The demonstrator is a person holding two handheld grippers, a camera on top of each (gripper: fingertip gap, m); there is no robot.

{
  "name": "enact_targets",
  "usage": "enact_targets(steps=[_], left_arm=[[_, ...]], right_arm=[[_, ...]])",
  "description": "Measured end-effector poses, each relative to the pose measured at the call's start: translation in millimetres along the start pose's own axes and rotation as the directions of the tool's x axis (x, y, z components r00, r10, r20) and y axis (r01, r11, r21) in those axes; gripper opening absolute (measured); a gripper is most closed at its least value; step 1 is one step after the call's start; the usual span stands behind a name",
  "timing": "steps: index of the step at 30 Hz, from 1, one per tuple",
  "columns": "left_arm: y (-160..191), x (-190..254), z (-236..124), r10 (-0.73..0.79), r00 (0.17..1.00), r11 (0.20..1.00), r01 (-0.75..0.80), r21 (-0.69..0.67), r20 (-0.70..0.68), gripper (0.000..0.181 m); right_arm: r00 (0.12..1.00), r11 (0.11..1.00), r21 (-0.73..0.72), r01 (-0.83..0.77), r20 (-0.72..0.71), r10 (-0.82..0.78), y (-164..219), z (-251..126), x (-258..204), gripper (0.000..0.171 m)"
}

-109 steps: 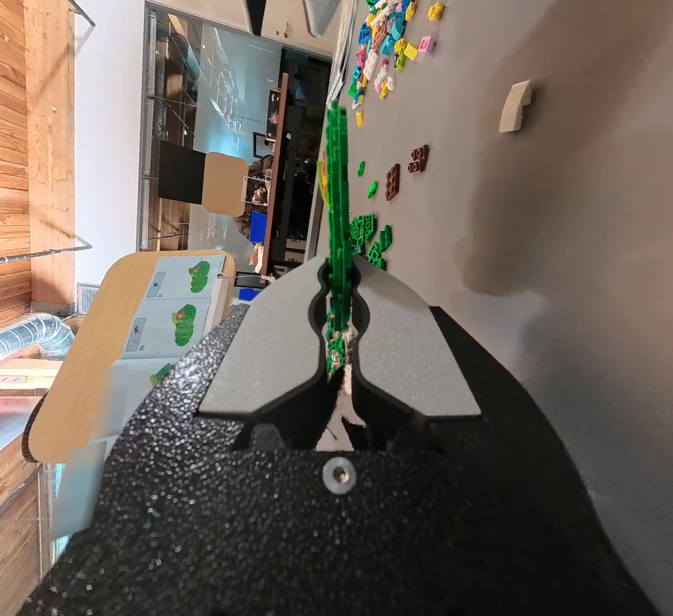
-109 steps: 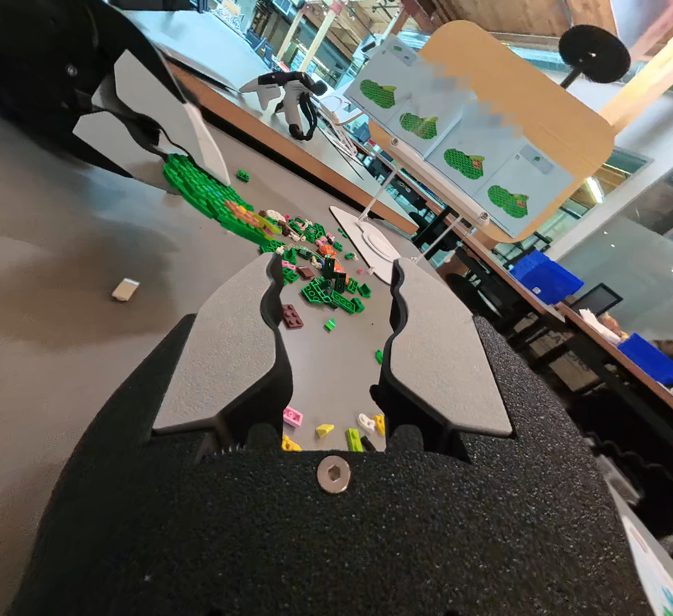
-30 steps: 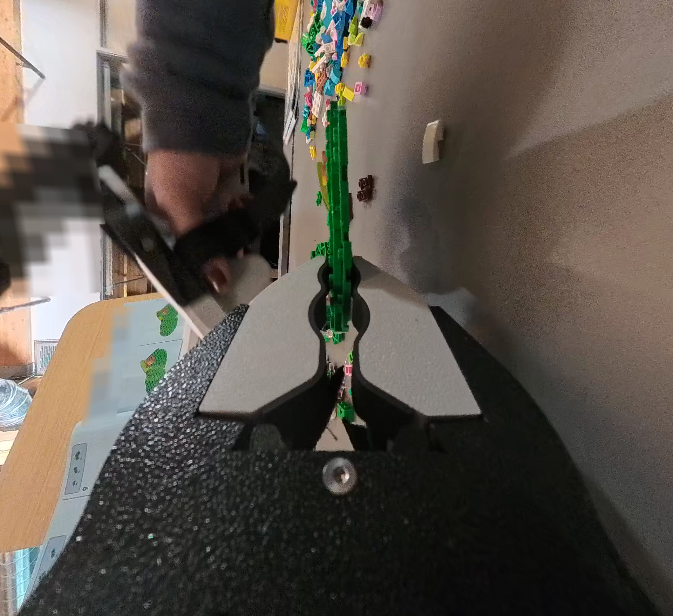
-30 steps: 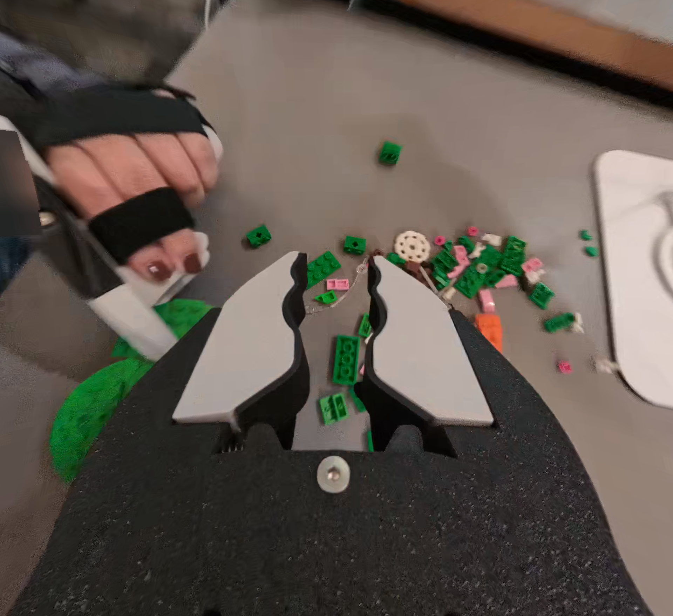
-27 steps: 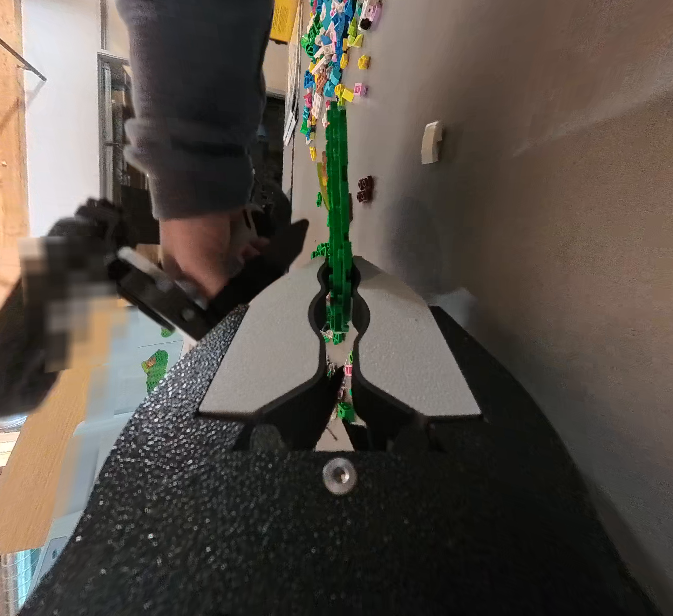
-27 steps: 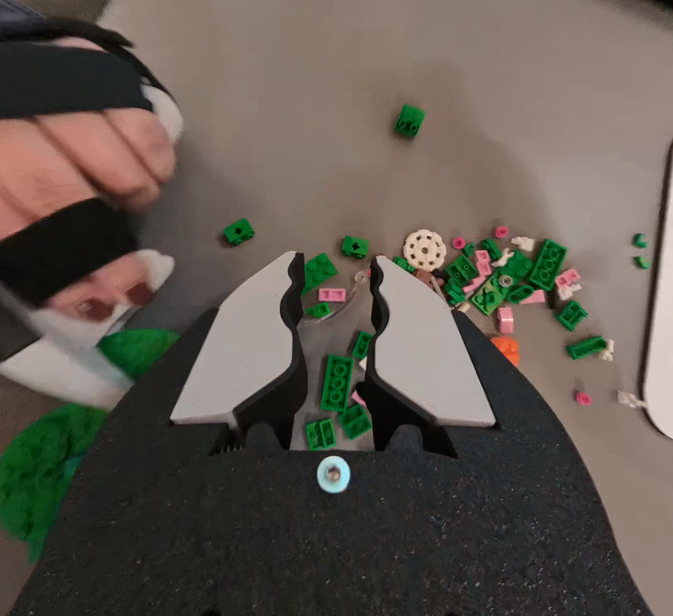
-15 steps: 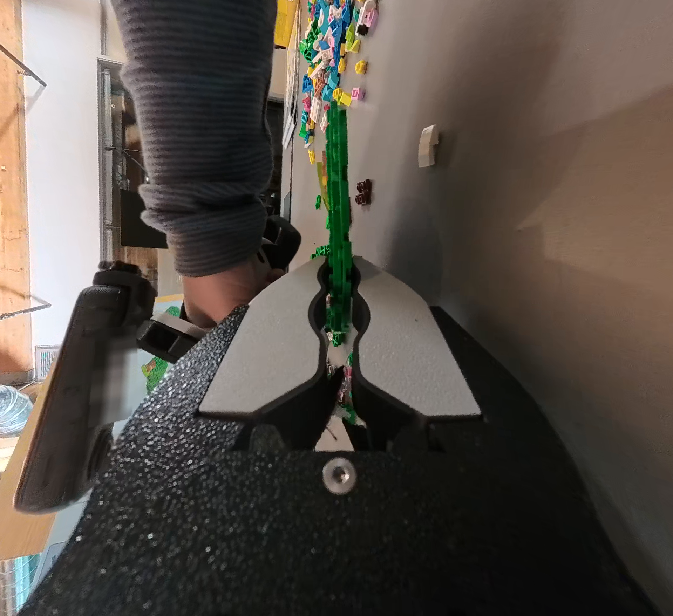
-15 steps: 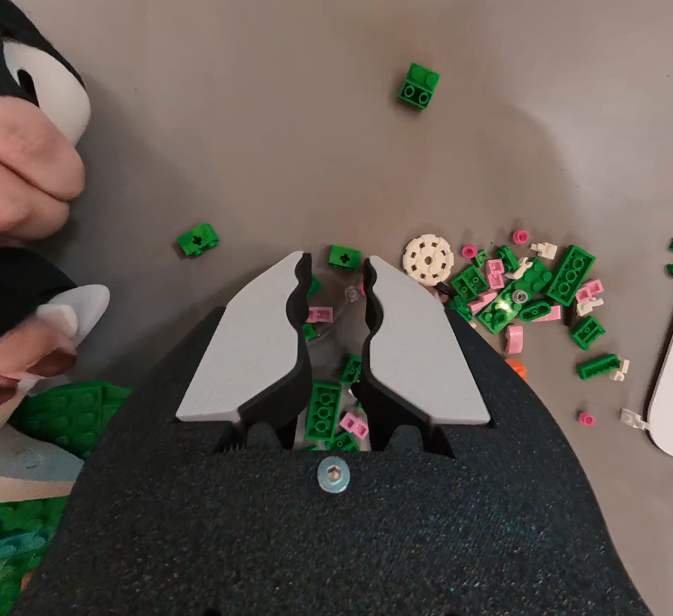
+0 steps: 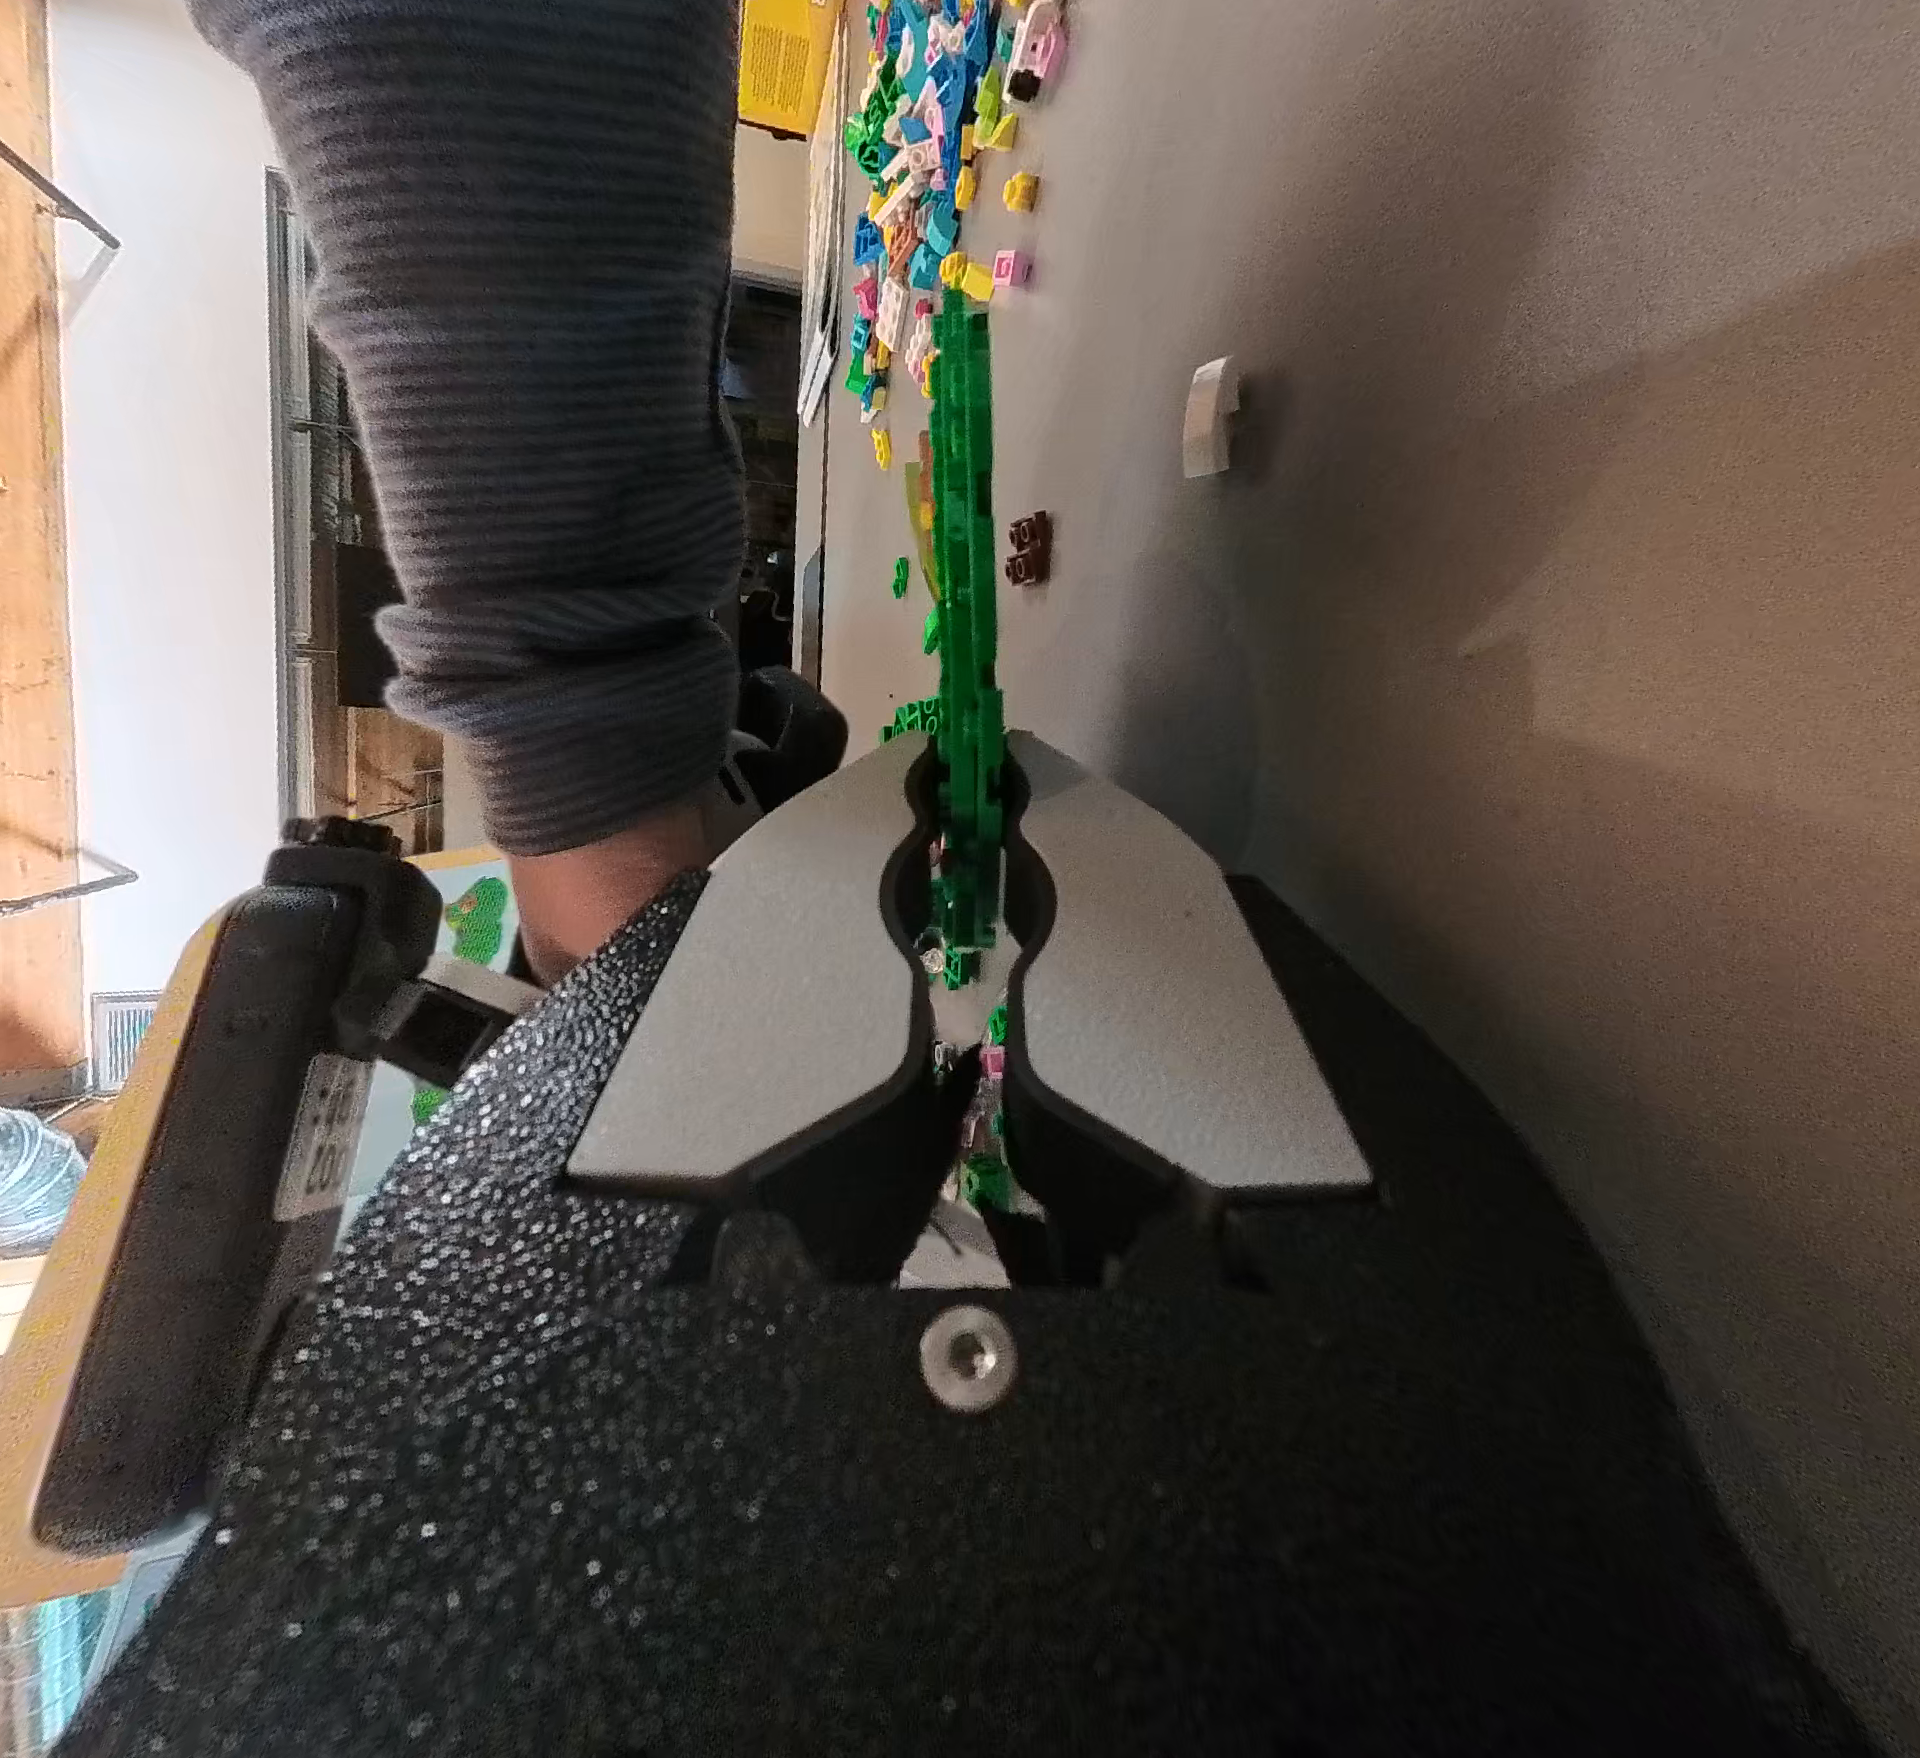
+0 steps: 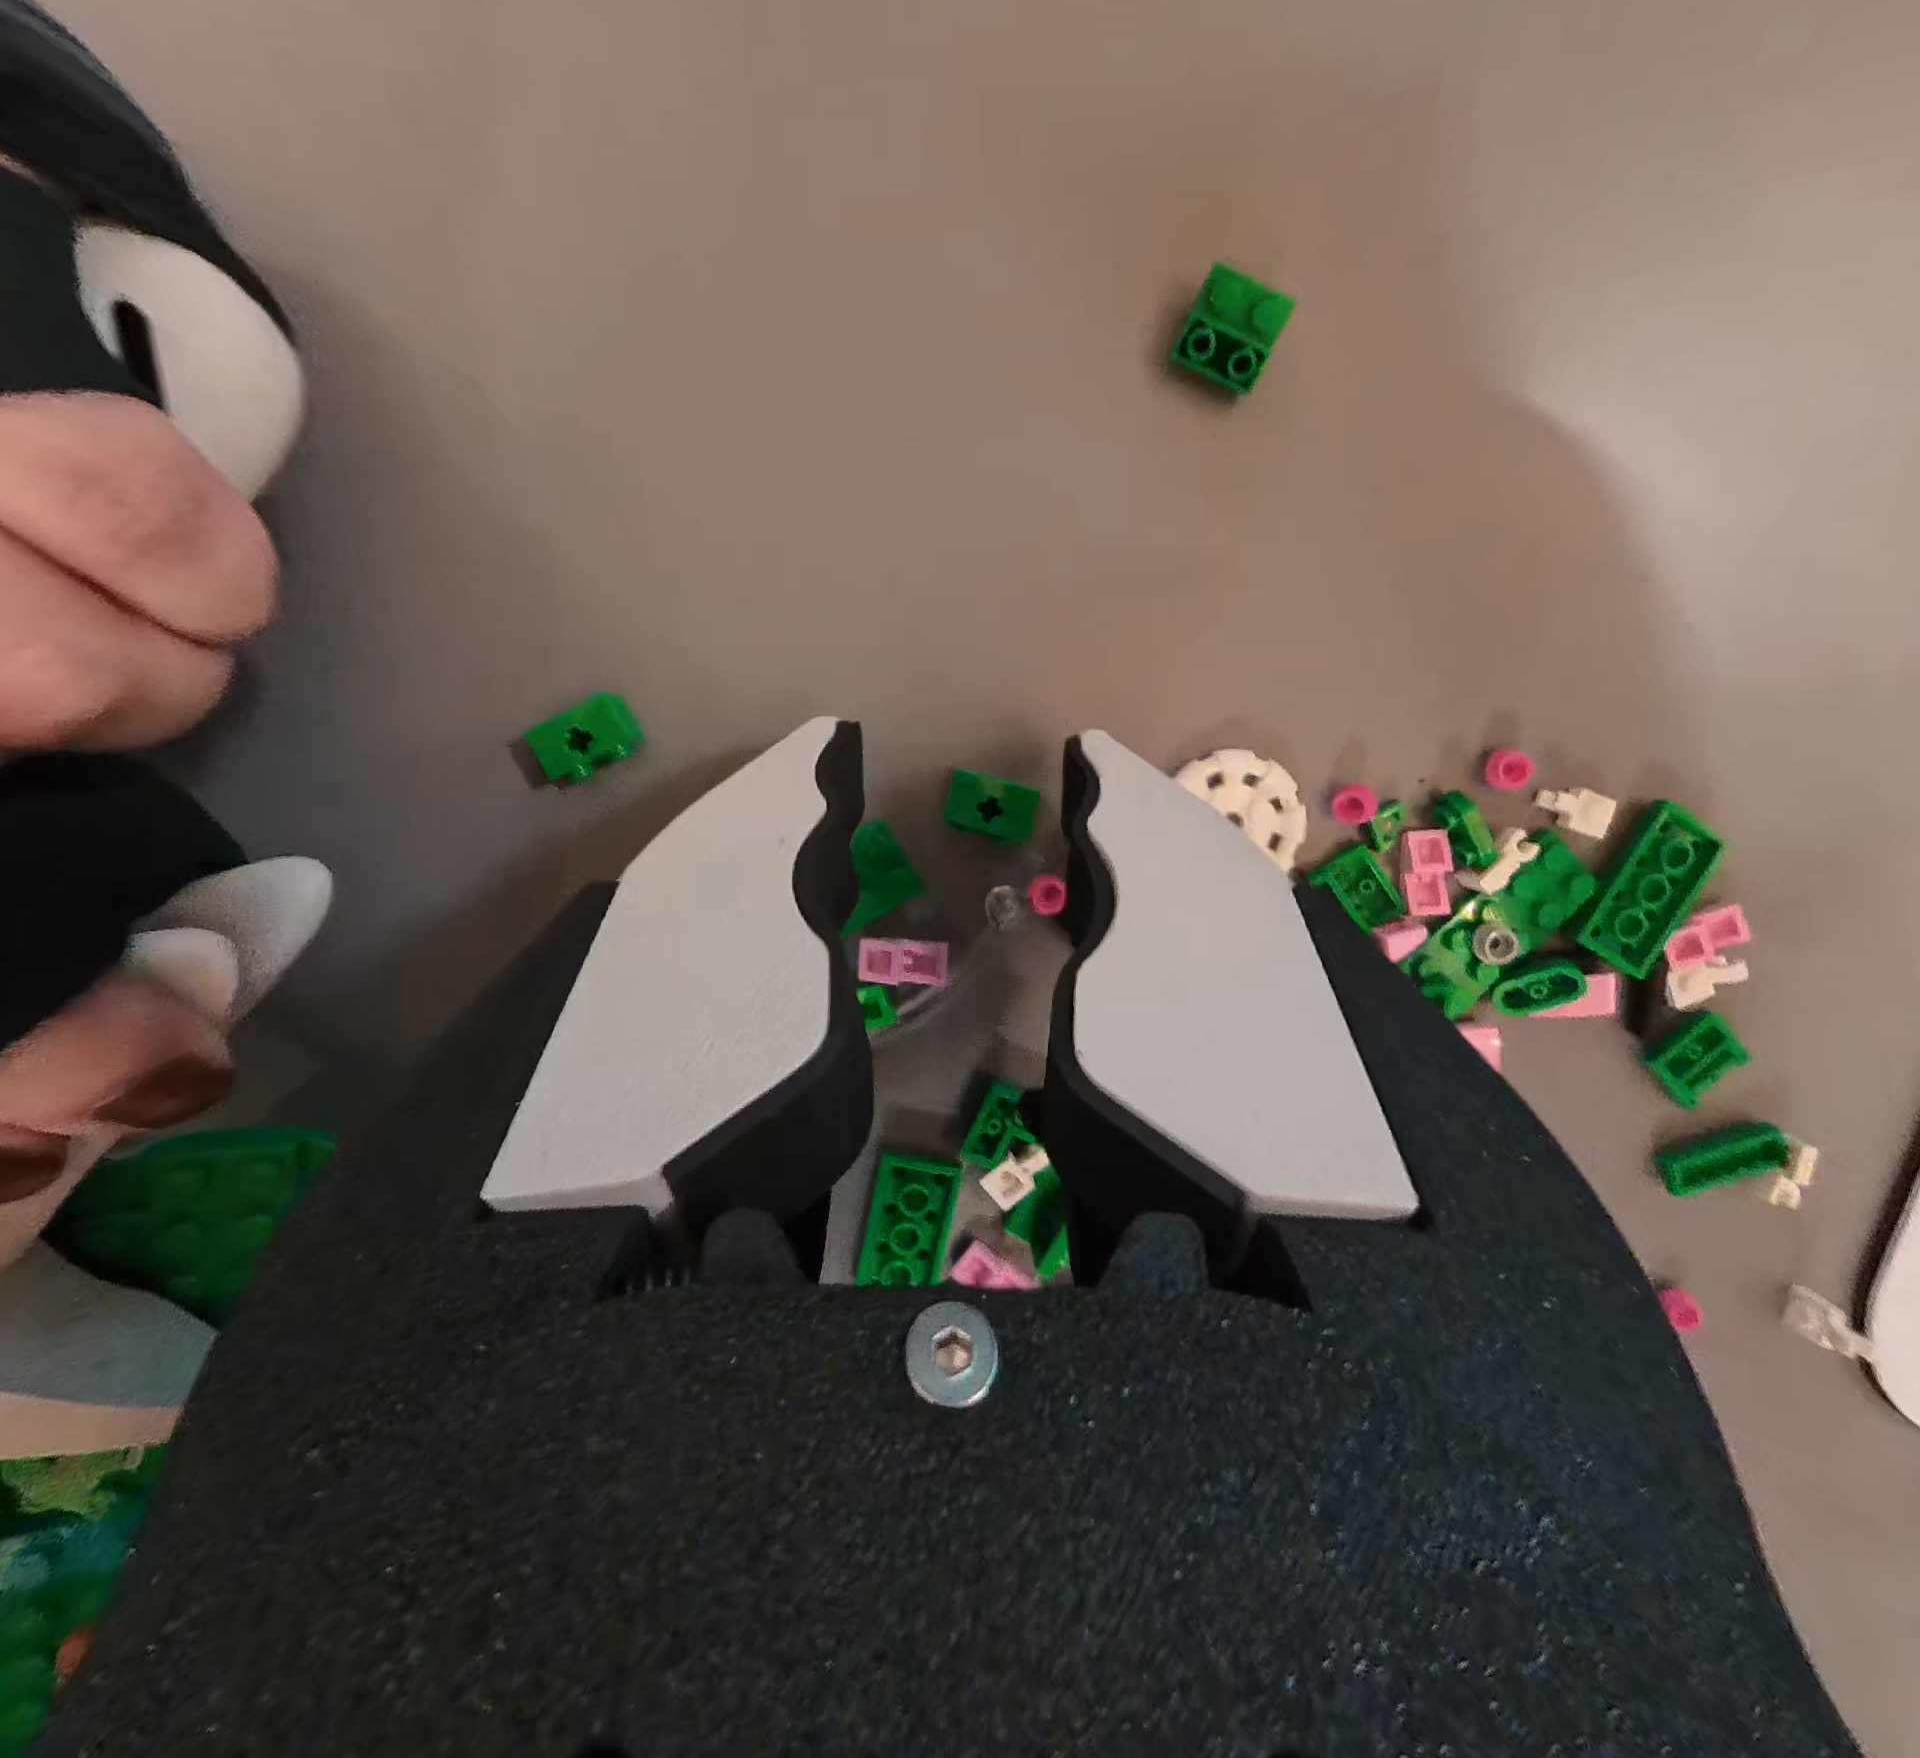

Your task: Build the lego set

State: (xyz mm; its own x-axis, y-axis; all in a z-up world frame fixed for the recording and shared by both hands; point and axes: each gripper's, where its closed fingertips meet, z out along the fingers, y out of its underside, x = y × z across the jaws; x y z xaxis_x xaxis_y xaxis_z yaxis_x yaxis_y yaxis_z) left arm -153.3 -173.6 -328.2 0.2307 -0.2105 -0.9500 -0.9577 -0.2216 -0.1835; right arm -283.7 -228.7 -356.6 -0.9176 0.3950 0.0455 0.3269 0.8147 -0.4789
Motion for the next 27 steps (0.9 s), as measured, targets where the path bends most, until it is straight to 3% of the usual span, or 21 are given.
enact_targets(steps=[11, 16, 21, 27], left_arm=[[-0.8, 1.2, 3.7, 0.0, 1.0, 1.0, 0.0, 0.001, -0.007, 0.008], [-1.7, 1.8, 5.5, 0.002, 1.0, 1.0, -0.002, 0.001, -0.01, 0.008], [-5.2, 2.1, 7.4, 0.011, 1.0, 1.0, -0.011, 0.01, -0.009, 0.008], [-5.1, 3.7, 10.2, 0.02, 1.0, 1.0, -0.02, 0.002, -0.015, 0.008]], right_arm=[[0.998, 0.992, -0.113, 0.064, -0.017, -0.066, 18.9, -2.4, 4.0, 0.017], [0.989, 0.948, -0.287, 0.138, 0.091, -0.116, 56.0, -49.3, -17.6, 0.016], [0.976, 0.781, -0.617, 0.095, 0.211, 0.048, 144.6, -112.9, -60.7, 0.016], [0.968, 0.575, -0.815, 0.077, 0.198, 0.152, 206.5, -126.3, -83.8, 0.016]])
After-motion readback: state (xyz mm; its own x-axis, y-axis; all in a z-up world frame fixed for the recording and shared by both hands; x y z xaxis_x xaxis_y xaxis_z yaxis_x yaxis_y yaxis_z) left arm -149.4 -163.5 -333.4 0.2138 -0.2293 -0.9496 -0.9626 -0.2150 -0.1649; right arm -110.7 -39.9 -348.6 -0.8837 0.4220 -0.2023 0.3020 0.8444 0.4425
